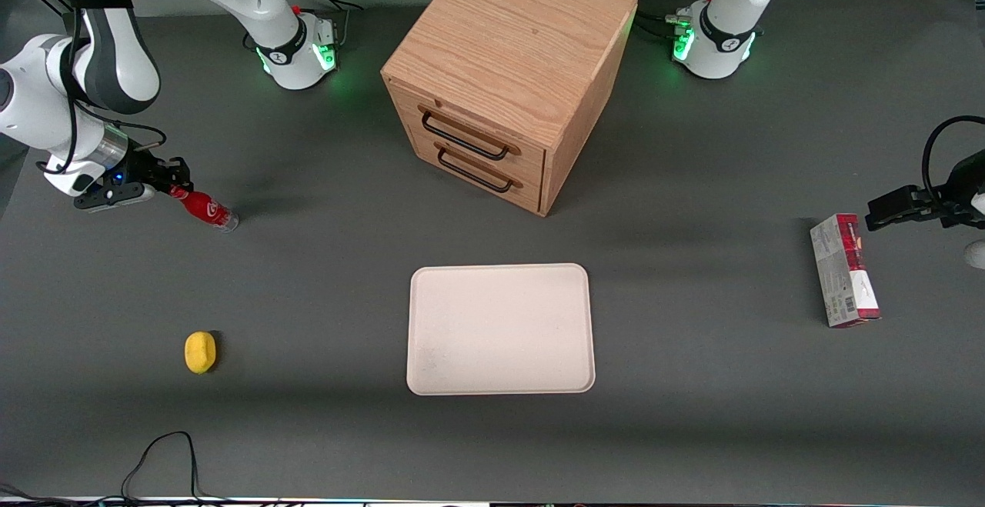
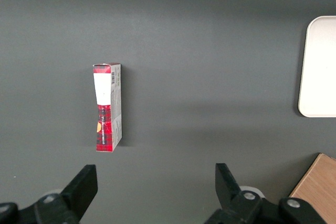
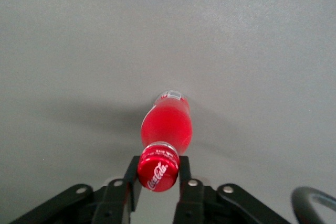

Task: Place coke bottle on tray
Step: 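Lift the bottle with the right gripper and carry it over the white tray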

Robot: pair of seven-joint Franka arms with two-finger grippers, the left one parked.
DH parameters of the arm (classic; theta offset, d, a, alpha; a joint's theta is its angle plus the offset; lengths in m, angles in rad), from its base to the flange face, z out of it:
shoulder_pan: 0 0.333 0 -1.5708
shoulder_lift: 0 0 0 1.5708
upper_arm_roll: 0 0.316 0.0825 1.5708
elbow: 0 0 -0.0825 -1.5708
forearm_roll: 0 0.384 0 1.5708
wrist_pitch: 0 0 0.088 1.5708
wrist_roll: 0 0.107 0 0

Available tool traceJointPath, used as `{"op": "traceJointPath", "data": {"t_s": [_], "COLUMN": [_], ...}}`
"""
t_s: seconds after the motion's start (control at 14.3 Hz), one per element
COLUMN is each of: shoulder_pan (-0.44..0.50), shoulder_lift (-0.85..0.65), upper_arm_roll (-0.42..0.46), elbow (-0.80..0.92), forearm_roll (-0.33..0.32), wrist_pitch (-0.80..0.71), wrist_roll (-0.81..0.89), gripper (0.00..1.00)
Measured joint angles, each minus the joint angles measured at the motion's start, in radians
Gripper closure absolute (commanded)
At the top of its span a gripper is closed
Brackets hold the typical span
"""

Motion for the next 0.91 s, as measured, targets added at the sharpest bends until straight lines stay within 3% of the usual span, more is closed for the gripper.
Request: {"op": "traceJointPath", "data": {"t_s": [0.56,0.7,0.91], "shoulder_pan": [0.001,0.002,0.017], "shoulder_lift": [-0.002,-0.007,-0.003], "upper_arm_roll": [0.004,0.034,0.099], "elbow": [0.017,0.111,0.397], "forearm_roll": [0.0,0.0,0.001], "wrist_pitch": [-0.023,-0.155,-0.469], "wrist_roll": [0.0,0.007,0.06], "gripper": [1.0,1.0,1.0]}}
